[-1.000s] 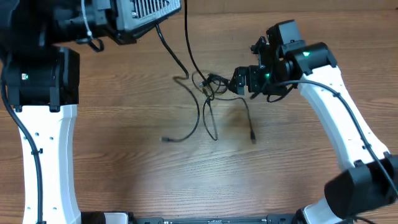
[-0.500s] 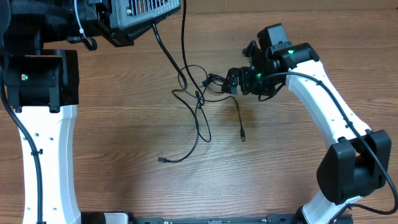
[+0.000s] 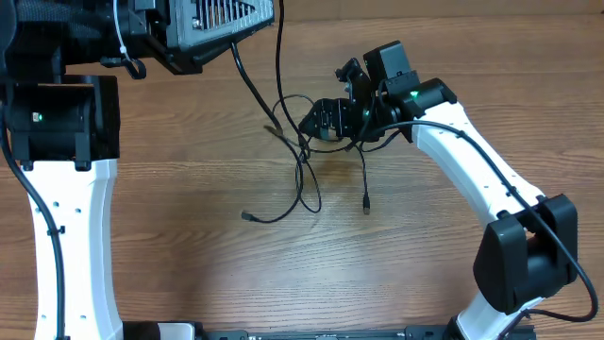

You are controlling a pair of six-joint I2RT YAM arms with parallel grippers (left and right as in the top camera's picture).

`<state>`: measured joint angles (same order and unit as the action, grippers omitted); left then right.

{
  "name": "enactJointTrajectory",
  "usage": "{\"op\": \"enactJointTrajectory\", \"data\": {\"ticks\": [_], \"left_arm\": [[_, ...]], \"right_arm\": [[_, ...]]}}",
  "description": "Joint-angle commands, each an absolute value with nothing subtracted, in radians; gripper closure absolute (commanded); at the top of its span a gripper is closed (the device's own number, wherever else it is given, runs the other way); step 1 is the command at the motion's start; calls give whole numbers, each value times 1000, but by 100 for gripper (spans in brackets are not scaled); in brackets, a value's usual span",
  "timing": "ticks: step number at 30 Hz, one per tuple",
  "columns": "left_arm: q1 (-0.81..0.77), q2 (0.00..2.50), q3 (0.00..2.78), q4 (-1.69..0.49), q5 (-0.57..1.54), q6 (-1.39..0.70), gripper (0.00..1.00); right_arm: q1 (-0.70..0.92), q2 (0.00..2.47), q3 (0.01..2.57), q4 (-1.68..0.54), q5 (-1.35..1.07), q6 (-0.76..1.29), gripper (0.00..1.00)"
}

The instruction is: Untangle cables

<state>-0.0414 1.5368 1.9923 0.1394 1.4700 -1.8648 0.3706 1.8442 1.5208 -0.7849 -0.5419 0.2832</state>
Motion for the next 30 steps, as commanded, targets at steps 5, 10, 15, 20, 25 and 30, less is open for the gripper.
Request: {"op": "enactJointTrajectory", "data": {"ticks": [5, 10, 15, 20, 25, 30], "left_arm": [[-156, 1522, 2008, 173, 1520, -1916, 96], [-171, 1522, 2008, 174, 1509, -1922, 96], [-171, 1522, 2008, 174, 1513, -1923, 96], [-171, 1522, 2008, 174, 1520, -1923, 96], [-170, 1522, 2008, 173, 1529, -1922, 96], [-149, 1524, 2008, 162, 1552, -1923, 96]], "right_arm": [[378, 1866, 1493, -738, -490, 379, 12], [398, 1869, 1492, -746, -490, 393, 27], [420, 1880, 1492, -746, -482, 393, 34], [421, 1898, 1492, -782, -482, 393, 60], [406, 1914, 1499, -795, -424, 393, 96], [252, 1835, 1604, -896, -223, 393, 96]]}}
